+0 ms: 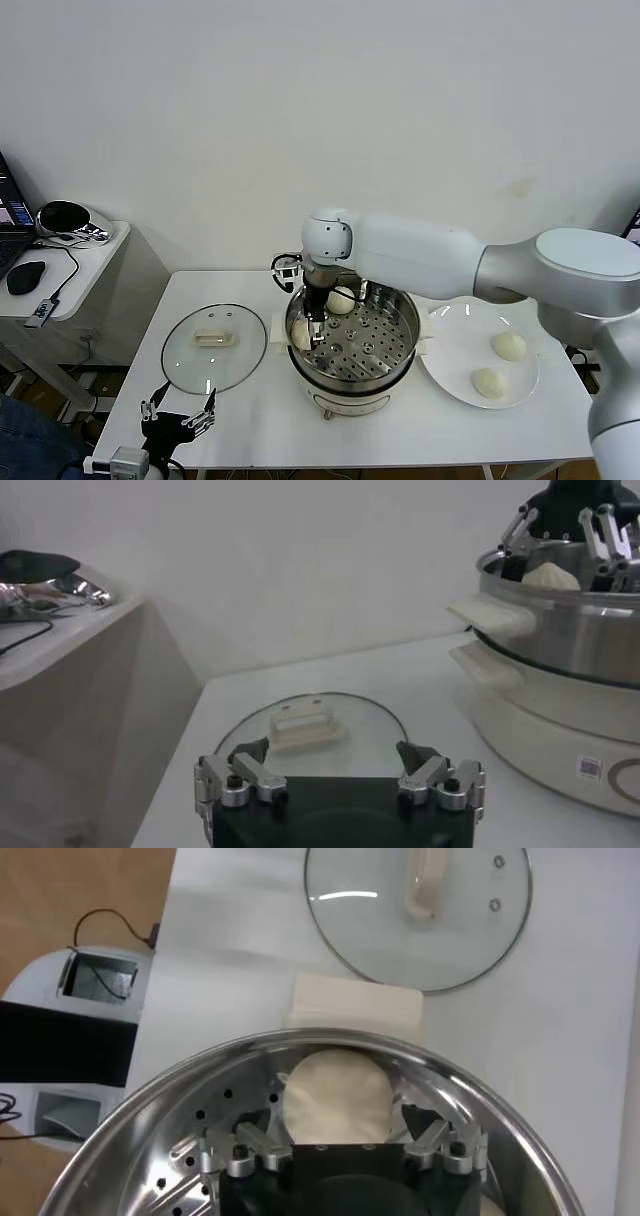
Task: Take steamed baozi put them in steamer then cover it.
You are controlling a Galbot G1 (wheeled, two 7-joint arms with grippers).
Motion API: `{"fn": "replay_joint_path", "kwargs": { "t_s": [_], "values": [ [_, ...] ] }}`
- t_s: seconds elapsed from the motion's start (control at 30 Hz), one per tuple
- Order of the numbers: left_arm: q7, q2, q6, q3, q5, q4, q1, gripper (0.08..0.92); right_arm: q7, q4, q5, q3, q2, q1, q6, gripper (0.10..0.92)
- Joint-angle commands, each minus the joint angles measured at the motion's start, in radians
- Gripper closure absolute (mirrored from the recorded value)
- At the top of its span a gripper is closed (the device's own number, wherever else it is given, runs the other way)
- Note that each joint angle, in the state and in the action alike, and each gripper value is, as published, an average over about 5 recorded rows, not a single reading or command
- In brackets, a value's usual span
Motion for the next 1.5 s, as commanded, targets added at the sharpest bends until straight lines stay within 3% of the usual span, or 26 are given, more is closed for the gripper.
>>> {"fn": "replay_joint_path", "kwargs": {
  "t_s": [0.03, 0.4, 0.67, 0.93, 1.5],
  "values": [
    [0.000, 0.001, 0.000, 0.001, 0.000, -0.003, 0.002, 0.177, -0.080, 0.180, -0.073, 0.048, -0.284, 0.116, 0.062, 0.203],
    [0.000, 0.001, 0.000, 0.021, -0.001, -0.005, 0.012, 0.177, -0.164, 0.386, -0.229, 0.115, -0.782, 0.125, 0.167, 0.203],
    [0.004, 0.009, 0.001, 0.027, -0.003, -0.009, 0.017, 0.177, -0.173, 0.412, -0.409, 0.298, -0.962, -0.186, 0.280, 0.203],
    [0.004, -0.002, 0.002, 0.028, 0.006, -0.002, 0.027, 0.177, -0.171, 0.340, -0.560, 0.725, -0.928, -0.703, 0.352, 0.203],
    [0.008, -0.022, 0.008, 0.035, 0.037, 0.028, 0.021, 0.177, -0.162, 0.142, -0.684, 0.771, -0.750, -0.835, 0.434, 0.203]
  ]
}}
